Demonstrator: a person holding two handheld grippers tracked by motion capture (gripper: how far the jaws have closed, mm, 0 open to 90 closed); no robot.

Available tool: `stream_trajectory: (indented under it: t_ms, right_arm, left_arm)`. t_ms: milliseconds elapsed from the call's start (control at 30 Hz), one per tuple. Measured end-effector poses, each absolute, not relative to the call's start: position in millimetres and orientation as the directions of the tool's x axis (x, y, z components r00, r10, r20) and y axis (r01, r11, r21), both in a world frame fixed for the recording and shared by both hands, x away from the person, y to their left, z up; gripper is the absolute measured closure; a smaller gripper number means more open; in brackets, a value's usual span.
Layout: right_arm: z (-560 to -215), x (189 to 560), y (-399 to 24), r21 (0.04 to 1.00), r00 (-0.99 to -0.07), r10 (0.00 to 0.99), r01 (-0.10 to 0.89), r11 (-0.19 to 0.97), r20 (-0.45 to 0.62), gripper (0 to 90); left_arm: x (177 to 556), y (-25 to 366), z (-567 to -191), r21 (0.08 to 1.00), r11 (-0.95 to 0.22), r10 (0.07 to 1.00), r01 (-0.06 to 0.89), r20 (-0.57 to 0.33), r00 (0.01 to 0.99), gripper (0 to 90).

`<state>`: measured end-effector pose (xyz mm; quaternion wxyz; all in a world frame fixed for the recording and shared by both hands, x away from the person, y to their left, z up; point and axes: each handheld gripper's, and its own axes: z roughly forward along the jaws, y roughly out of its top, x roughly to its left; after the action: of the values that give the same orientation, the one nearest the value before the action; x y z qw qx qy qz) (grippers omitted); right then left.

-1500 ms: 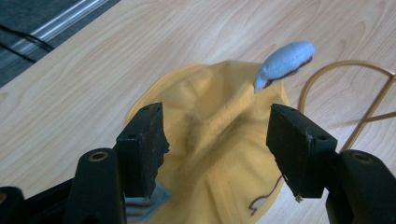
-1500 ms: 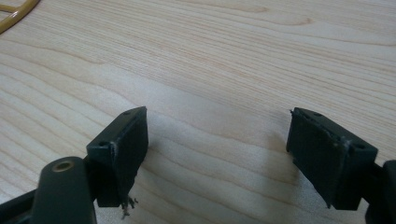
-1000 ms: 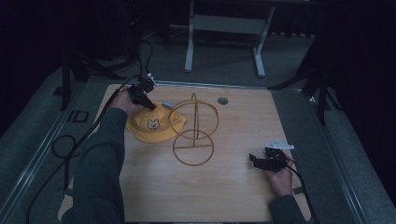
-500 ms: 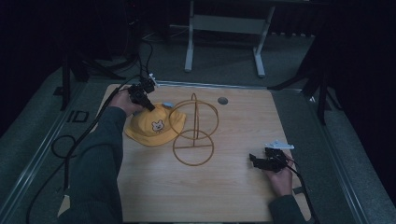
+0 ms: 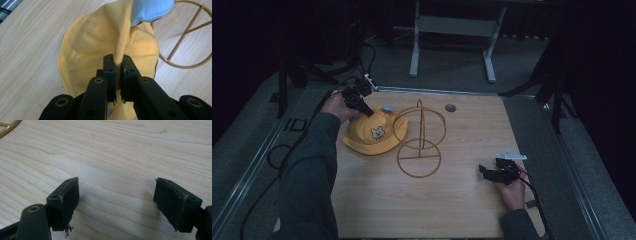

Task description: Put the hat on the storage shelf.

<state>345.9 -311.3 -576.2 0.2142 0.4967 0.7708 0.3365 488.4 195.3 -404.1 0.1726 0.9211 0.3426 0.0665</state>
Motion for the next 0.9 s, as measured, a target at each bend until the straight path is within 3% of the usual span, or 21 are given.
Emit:
stream_trajectory:
  t_ms: [900]
  right_arm:
    - [-576.3, 345.8, -311.1, 0.733, -0.414, 0.910, 0.621, 0.278, 0.006, 20.6]
  left_arm:
    - [460.3, 214.6, -359.4, 0.414, -0.719, 0.623, 0.558, 0.028, 0.782, 84.5]
